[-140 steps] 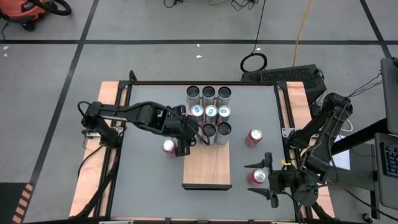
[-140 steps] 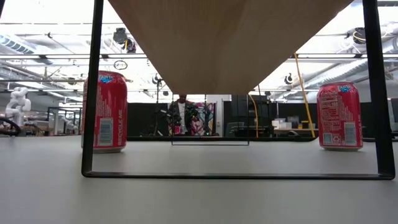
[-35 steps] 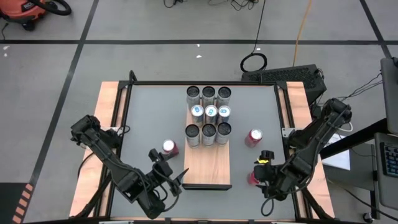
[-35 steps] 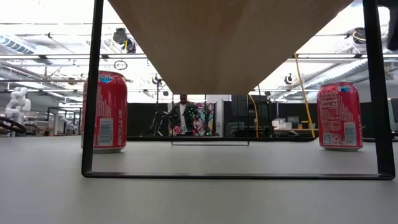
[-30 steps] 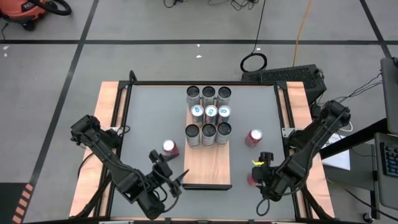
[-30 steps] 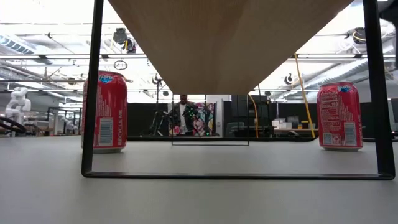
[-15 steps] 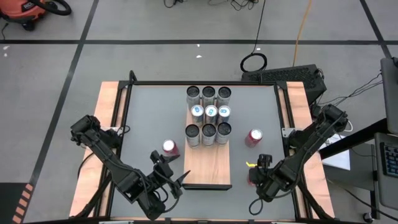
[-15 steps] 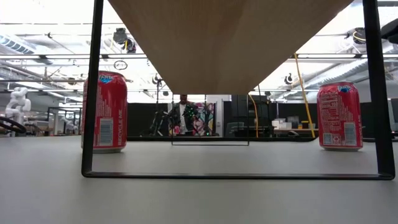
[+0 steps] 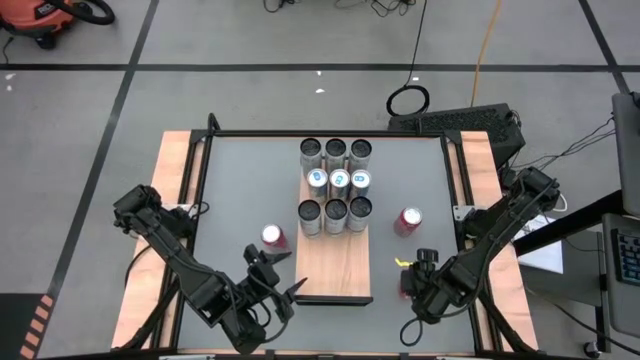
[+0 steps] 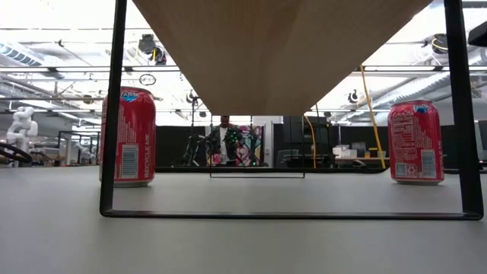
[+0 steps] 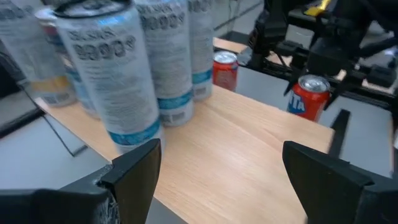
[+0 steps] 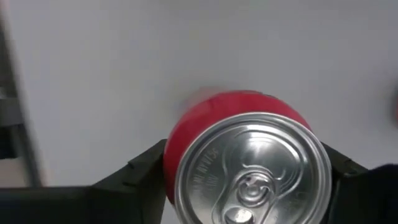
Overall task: Place canned beverage on shelf
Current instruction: Put the bottom red soda can on the shelf
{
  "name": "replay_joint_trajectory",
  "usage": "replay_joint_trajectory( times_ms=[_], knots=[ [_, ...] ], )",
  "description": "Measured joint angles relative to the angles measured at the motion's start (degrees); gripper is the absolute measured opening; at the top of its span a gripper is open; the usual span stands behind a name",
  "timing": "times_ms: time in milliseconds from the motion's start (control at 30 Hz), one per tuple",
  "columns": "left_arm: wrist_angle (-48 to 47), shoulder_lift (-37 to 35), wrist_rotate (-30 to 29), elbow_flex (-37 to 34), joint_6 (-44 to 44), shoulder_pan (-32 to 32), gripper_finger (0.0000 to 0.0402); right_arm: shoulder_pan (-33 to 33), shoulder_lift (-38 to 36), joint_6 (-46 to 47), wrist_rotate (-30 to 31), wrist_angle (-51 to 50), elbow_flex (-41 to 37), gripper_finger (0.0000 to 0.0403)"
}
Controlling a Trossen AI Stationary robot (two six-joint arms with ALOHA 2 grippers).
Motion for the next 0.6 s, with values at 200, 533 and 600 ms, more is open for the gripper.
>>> replay_joint_trajectory(
  times_ms=[200, 533, 600],
  knots=[
    [6.94, 0.0, 1.45, 0.0, 8.07, 0.22, 0.0329, 0.35, -0.99, -1.87, -1.36, 0.32, 4.87, 0.0243],
    [24.95, 0.0, 4.52, 0.0, 33.05, 0.45, 0.0329, 4.15, -4.01, -9.79, 1.54, -0.45, 18.18, 0.024],
    [27.99, 0.0, 6.36, 0.0, 37.34, 0.8, 0.0329, 5.55, -4.49, -12.0, 5.91, -0.26, 20.15, 0.0239]
  ],
)
